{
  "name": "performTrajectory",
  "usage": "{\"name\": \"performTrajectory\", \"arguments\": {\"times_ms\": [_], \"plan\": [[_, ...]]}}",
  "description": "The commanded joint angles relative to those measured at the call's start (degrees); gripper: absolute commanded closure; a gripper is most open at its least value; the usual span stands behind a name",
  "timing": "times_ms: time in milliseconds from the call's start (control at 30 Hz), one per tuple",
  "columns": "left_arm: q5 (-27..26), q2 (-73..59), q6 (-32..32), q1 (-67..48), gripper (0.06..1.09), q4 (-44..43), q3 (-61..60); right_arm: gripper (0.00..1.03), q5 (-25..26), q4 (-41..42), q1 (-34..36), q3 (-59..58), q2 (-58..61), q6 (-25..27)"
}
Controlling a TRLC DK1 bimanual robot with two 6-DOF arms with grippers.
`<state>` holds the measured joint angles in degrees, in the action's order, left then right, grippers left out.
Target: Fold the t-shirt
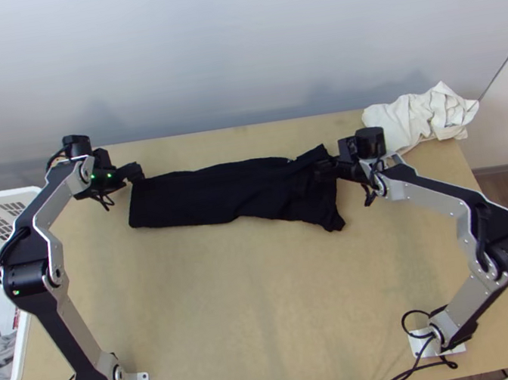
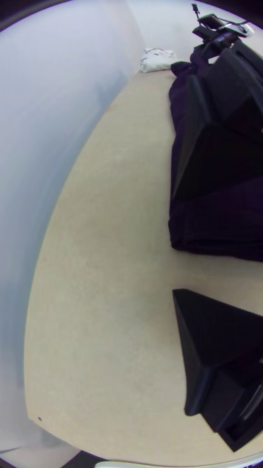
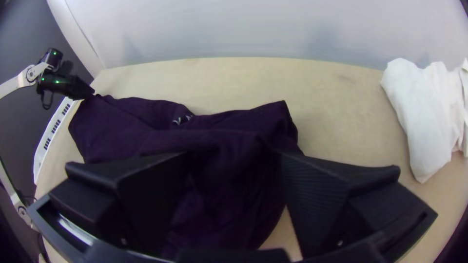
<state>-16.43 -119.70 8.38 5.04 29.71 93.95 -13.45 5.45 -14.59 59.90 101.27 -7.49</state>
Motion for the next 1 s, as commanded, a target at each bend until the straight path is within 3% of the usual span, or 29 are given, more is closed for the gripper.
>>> {"name": "performTrajectory", "arguments": {"times_ms": [0,167,300,433,533,967], "plan": [[-0.6,4.8,0.3,1.5,0.1,3.2,-0.4,0.03,0.2,-5.7,-0.3,-0.8,-8.4,-2.2],[-5.5,11.1,0.2,4.3,0.1,5.1,-5.7,0.03,0.1,-9.9,-0.6,-6.7,-22.7,-4.7],[-10.2,13.5,-0.6,5.8,0.1,0.3,-13.3,0.03,0.1,-16.0,-2.3,-11.2,-33.0,-7.0],[-18.6,11.6,0.5,8.3,0.1,-2.4,-15.6,0.03,0.0,-23.5,-3.8,-13.1,-39.4,-9.2],[-22.2,9.5,0.9,9.1,0.1,-2.3,-15.0,0.03,-1.0,-28.6,-3.6,-12.6,-41.0,-10.1],[-24.4,2.7,1.5,5.0,0.1,-1.3,-12.5,0.03,-4.4,-34.0,-1.7,-11.8,-43.7,-11.8]]}}
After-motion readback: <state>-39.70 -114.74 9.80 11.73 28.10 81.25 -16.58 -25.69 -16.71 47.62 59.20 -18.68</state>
